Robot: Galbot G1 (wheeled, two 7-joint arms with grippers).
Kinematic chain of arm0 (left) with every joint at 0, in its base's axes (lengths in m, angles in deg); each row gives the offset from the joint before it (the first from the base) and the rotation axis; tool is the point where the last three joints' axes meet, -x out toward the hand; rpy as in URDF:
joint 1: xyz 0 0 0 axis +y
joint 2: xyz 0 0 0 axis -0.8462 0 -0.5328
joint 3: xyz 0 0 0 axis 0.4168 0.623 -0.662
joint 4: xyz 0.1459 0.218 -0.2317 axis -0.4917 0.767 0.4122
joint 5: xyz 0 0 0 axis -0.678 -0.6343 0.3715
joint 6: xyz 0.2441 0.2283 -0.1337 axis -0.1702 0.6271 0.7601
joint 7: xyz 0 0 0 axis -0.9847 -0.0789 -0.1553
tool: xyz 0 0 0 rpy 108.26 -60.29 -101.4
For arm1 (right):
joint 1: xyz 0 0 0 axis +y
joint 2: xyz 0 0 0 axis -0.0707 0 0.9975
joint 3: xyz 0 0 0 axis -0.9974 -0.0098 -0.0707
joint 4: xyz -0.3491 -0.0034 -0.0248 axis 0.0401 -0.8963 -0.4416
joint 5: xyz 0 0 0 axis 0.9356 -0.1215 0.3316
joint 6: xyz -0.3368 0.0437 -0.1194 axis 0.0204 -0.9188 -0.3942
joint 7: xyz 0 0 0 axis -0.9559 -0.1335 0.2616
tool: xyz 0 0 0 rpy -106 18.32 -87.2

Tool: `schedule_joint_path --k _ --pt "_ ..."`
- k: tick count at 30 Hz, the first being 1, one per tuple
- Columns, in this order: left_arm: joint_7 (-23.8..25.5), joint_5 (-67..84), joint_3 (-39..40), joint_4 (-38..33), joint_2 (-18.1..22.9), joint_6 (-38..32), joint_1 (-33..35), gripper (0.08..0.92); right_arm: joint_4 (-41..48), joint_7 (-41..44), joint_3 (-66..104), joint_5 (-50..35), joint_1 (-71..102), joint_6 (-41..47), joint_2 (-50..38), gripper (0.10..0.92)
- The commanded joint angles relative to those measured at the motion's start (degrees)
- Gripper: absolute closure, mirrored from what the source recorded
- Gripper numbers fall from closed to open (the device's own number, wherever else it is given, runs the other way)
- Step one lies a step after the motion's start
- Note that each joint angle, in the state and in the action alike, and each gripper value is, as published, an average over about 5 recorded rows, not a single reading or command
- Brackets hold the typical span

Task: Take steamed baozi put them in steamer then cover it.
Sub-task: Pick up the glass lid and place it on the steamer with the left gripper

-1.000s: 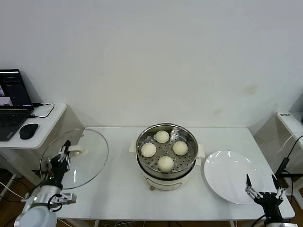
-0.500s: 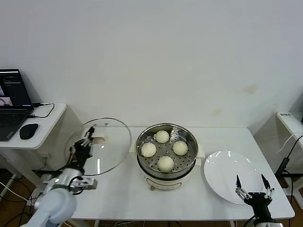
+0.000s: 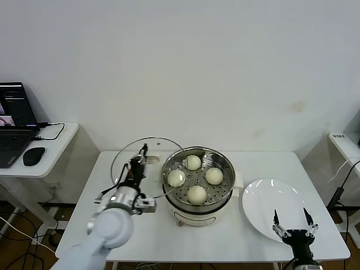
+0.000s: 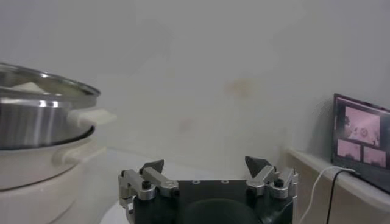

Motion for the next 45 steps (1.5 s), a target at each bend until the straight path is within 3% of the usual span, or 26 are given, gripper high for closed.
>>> schedule_joint_path --k 1,7,14,45 --pt "6.27 -9.49 8.66 4.32 12.46 3.79 -6.2 0.859 0.26 -0.76 -0.55 4.79 -0.08 -0.44 1.85 0.203" --pt "6.14 -12.36 9.89 8.17 18.84 3.8 -6.35 0.859 0.26 -1.02 -0.5 4.98 0.11 -0.72 1.9 0.203" --pt "5.95 -12.9 10.59 11.85 22.24 3.95 -7.31 0.859 0.7 -1.15 -0.37 5.11 0.08 -0.99 1.78 0.203" --pt "1.37 -21.12 9.65 18.89 25.91 0.39 -3.32 0.859 1.79 -1.14 -0.85 5.16 0.07 -1.66 1.22 0.203"
